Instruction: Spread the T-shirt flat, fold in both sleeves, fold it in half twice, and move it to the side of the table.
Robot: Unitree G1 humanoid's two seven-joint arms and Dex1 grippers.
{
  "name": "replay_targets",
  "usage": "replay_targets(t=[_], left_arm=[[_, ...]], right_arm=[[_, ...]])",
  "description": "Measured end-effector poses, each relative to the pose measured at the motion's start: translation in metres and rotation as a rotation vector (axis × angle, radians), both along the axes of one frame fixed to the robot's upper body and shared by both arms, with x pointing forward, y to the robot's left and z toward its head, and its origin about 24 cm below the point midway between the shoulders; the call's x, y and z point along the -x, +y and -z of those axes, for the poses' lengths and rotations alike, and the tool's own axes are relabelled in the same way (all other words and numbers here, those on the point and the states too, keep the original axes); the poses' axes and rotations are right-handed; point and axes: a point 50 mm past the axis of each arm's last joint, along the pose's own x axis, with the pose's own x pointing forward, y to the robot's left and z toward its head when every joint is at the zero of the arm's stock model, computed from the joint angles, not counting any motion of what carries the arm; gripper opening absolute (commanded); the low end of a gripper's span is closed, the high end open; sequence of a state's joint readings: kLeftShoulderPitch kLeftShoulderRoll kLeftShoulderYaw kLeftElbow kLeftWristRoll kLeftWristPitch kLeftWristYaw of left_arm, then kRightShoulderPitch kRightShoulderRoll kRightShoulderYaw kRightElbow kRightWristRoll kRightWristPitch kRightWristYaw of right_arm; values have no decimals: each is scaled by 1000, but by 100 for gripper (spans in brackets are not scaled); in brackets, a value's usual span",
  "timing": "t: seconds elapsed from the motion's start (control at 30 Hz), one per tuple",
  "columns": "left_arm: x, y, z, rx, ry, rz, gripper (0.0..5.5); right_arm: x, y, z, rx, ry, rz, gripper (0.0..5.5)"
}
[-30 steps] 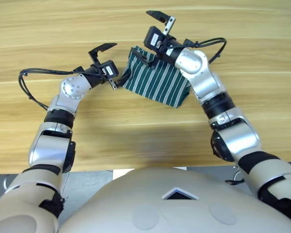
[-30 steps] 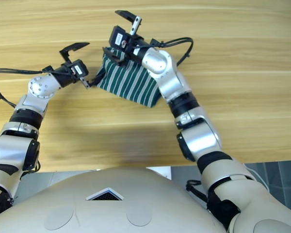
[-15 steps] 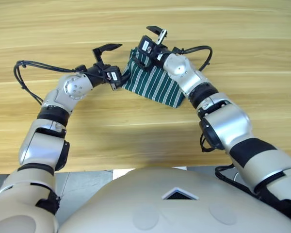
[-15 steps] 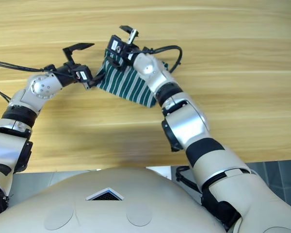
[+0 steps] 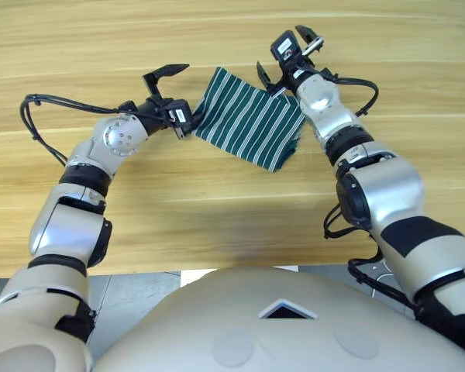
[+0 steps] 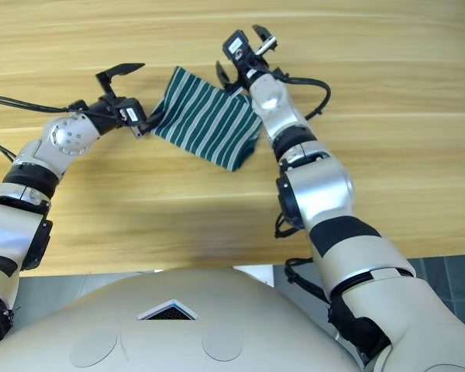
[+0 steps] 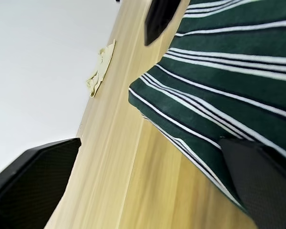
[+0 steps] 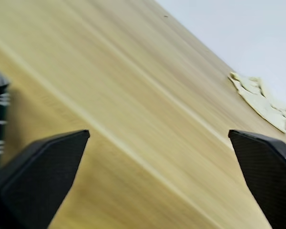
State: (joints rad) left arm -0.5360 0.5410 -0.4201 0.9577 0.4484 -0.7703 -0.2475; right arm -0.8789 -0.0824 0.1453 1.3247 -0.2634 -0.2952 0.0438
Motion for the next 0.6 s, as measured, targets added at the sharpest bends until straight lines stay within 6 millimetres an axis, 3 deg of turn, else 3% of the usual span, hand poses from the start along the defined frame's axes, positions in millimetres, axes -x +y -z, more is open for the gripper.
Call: replay_targets(t=[0.1, 0.2, 0.4, 0.6], left_arm=[[-2, 2, 0, -1, -2, -15, 539], [-2, 4, 0, 15, 0, -34, 539], [-2, 4, 1, 29, 3, -42, 539], [1, 0, 1, 62, 6, -30, 539]], right_arm=[[-2, -11, -1, 0, -4, 39, 540], [-2, -8, -4, -28, -24, 16, 540], [8, 49, -20, -159, -105, -279, 540], [16, 67, -12, -111, -71, -345, 540]])
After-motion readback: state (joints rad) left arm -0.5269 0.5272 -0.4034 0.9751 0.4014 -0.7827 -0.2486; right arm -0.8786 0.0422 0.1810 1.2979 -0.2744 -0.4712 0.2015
